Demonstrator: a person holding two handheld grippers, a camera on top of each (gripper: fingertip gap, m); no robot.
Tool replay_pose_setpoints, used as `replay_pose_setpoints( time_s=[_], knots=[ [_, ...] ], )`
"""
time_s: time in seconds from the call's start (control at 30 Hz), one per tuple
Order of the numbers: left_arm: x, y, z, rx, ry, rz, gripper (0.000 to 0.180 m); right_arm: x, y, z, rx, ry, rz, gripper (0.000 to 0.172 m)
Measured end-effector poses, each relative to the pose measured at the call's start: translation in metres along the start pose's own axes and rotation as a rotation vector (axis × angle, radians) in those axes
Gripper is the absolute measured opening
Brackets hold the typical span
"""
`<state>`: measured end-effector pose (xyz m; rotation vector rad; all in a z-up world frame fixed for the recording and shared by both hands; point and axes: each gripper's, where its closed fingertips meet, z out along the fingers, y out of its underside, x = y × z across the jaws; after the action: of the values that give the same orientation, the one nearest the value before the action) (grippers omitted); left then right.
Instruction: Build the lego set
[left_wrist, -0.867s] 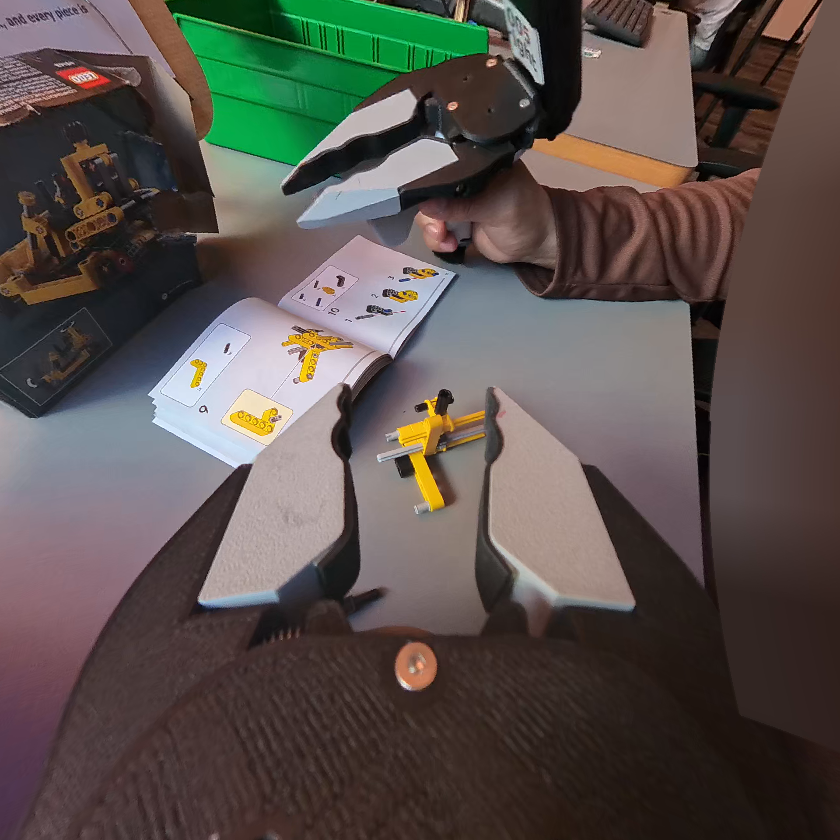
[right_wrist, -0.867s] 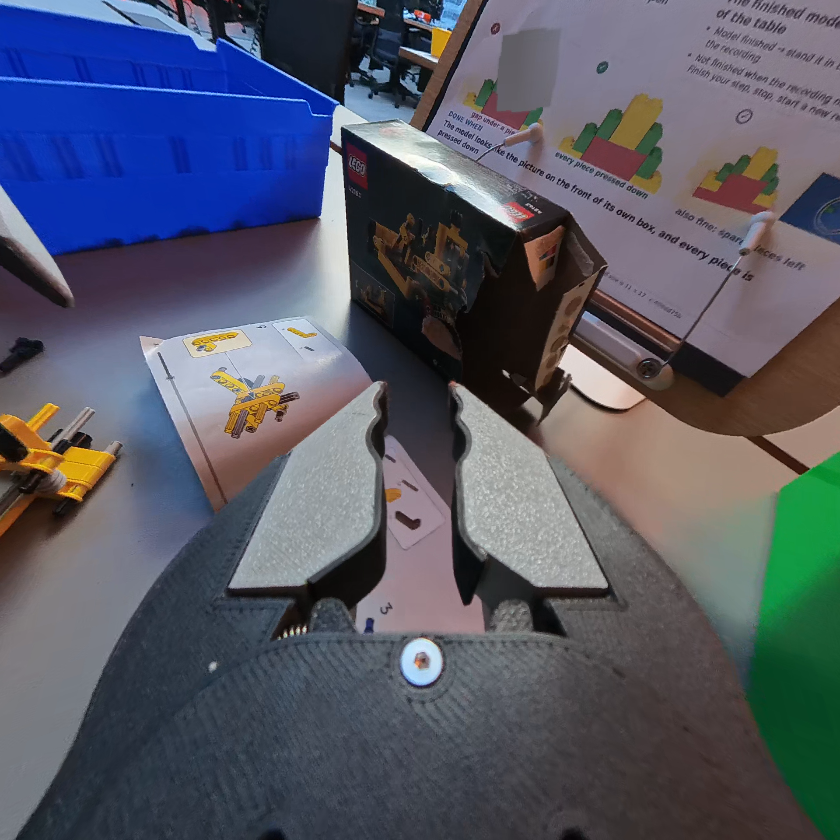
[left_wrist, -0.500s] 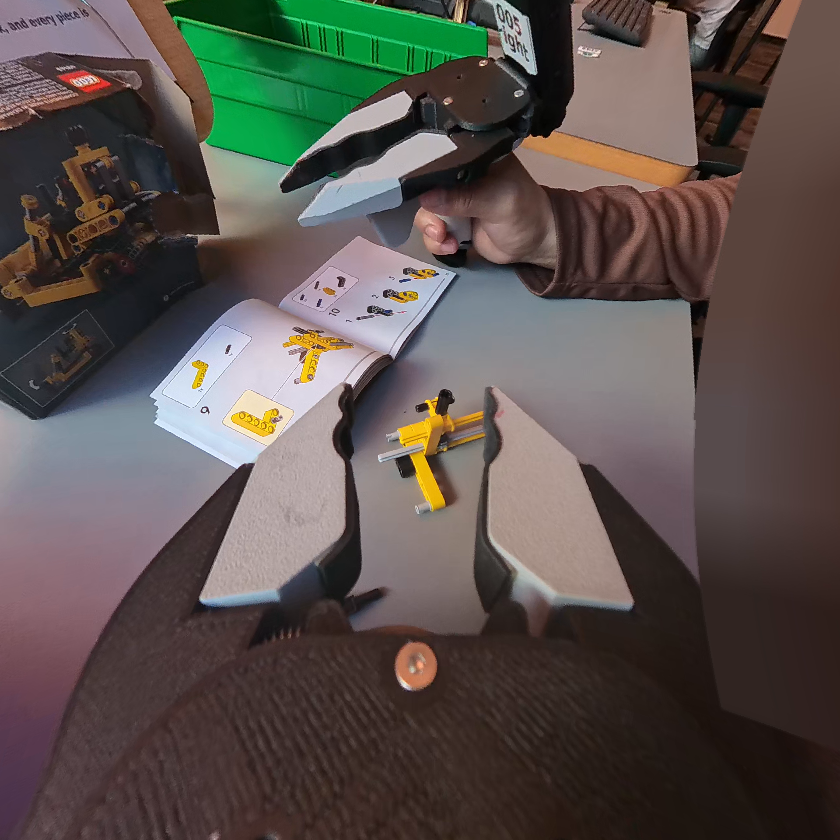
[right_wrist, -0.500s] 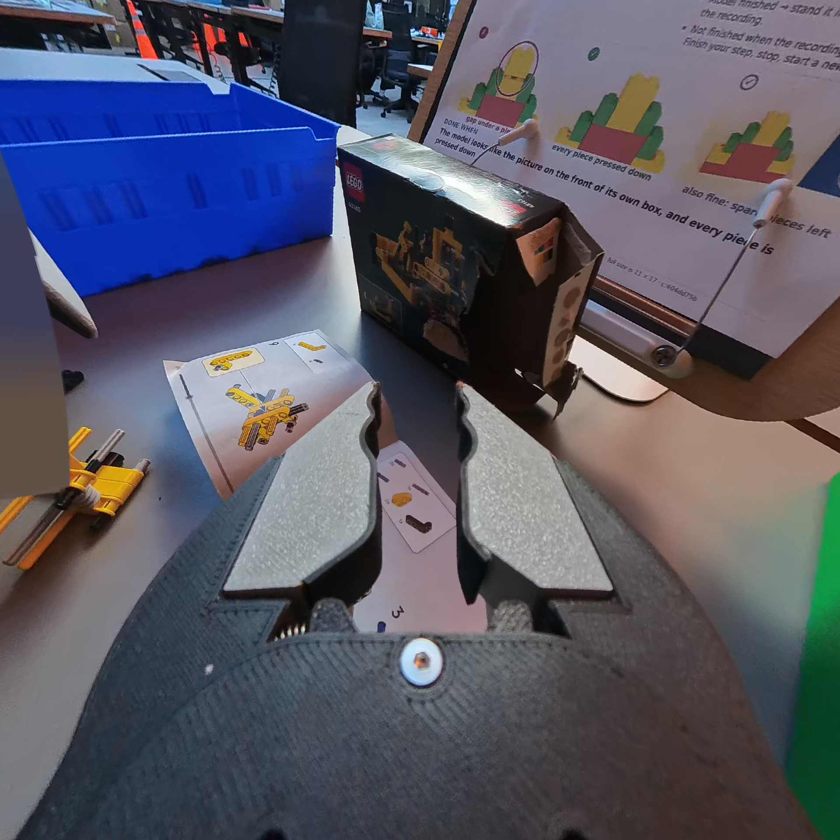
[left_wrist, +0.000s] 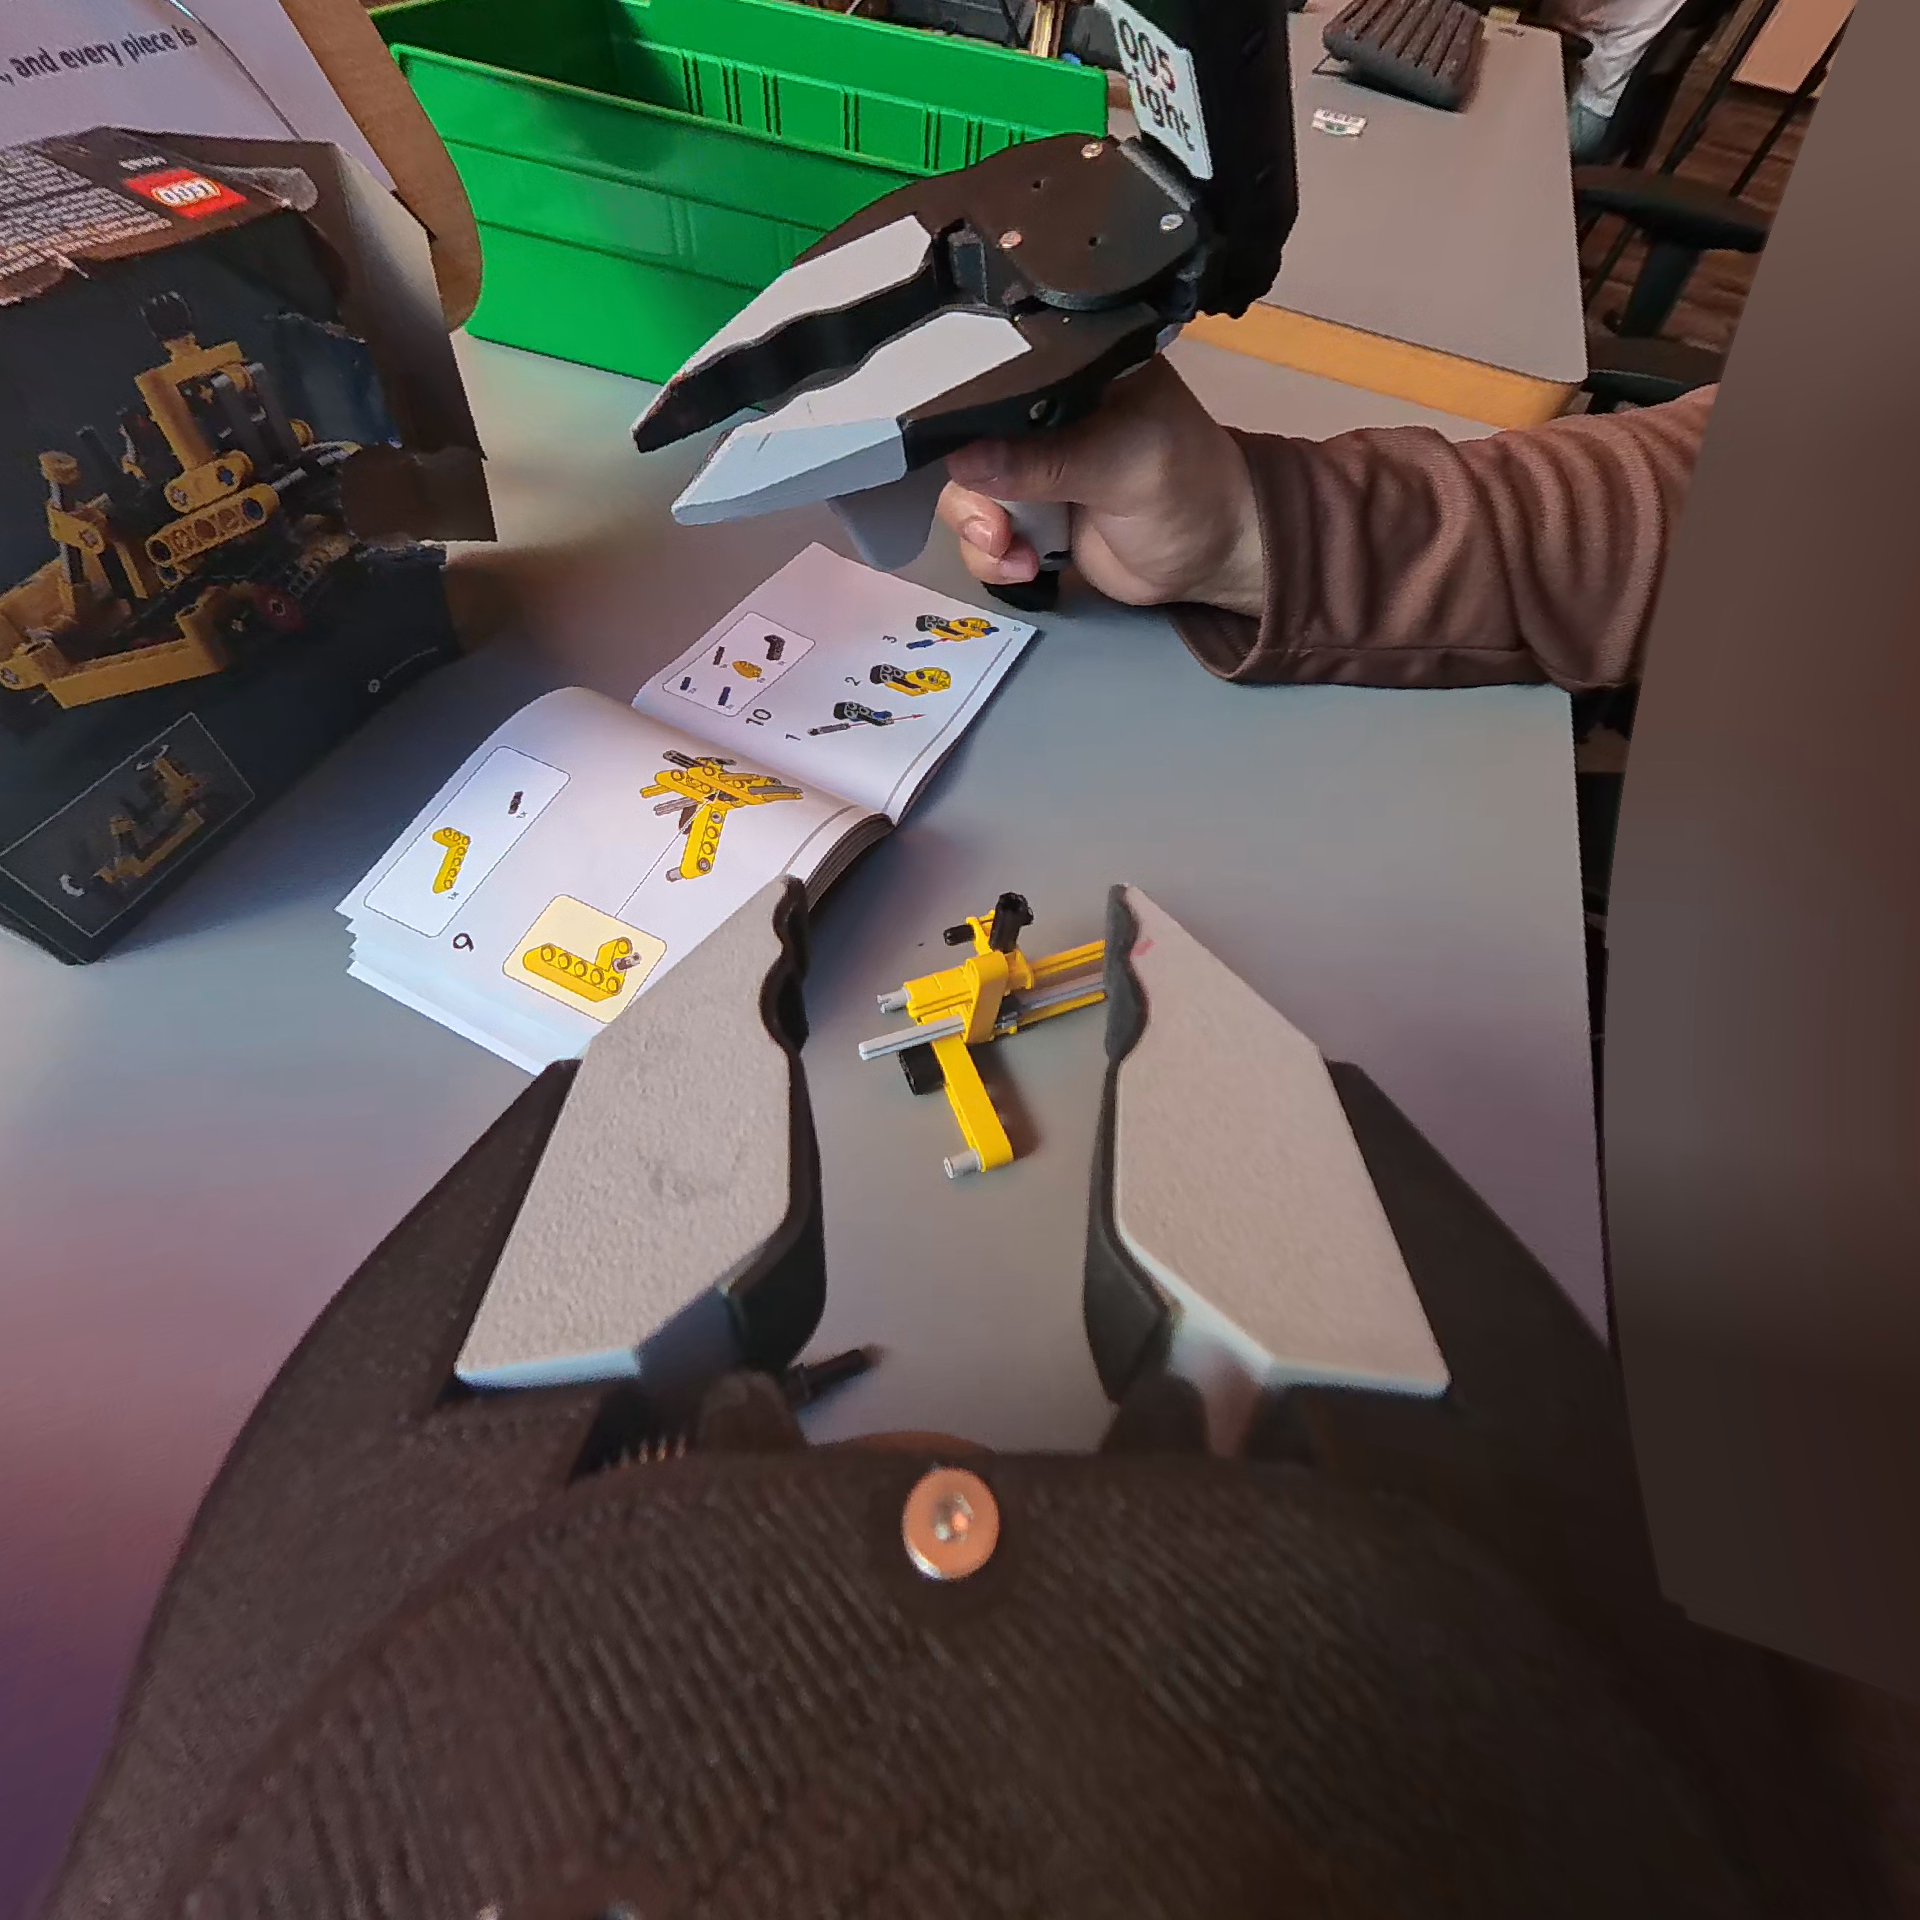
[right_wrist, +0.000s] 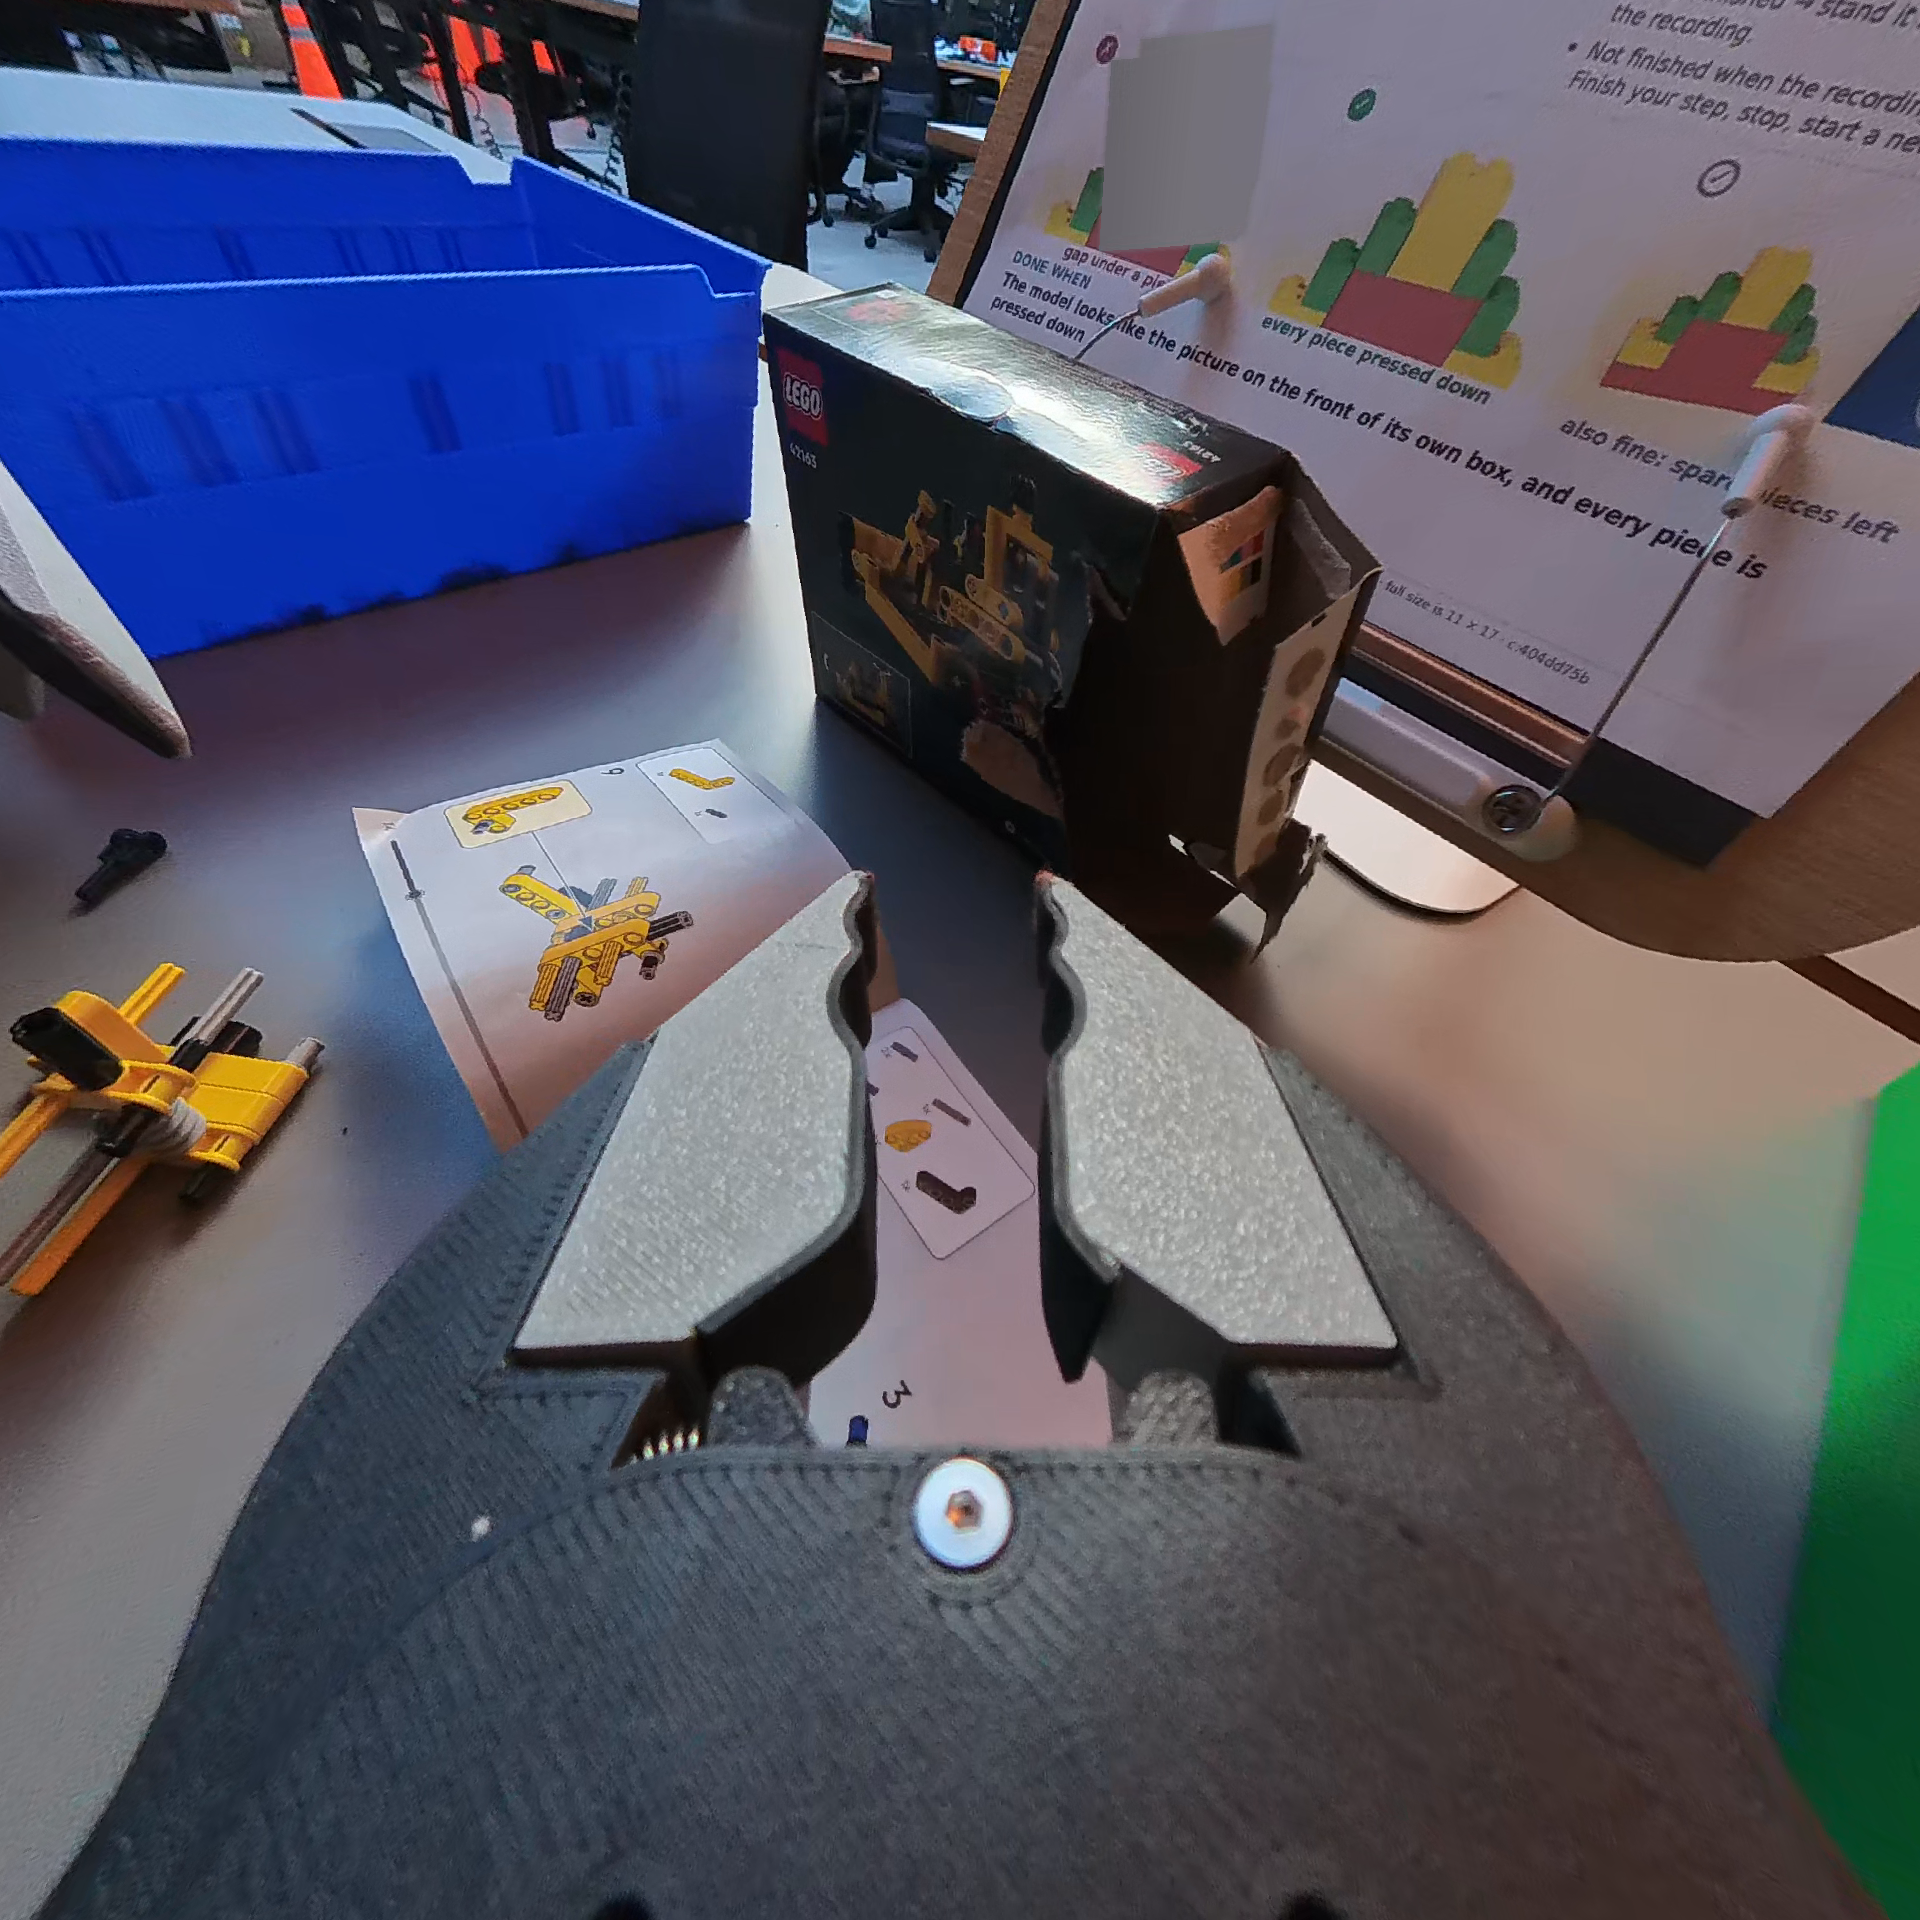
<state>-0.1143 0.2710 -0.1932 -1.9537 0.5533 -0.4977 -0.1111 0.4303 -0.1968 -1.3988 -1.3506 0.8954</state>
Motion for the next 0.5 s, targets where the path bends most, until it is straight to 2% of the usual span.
replay_pose_setpoints(
  time_s=[0.03, 0.5],
  knots=[
    [0.000, 0.000, 0.000, -0.001, -0.001, 0.001, 0.055, 0.000, 0.000, 0.000, 0.000, -0.002, 0.002, 0.027],
    [0.015, -0.008, 0.001, 0.016, 0.010, 0.048, 0.055, -0.003, 0.008, 0.008, -0.055, -0.049, 0.014, 0.033]
  ],
)
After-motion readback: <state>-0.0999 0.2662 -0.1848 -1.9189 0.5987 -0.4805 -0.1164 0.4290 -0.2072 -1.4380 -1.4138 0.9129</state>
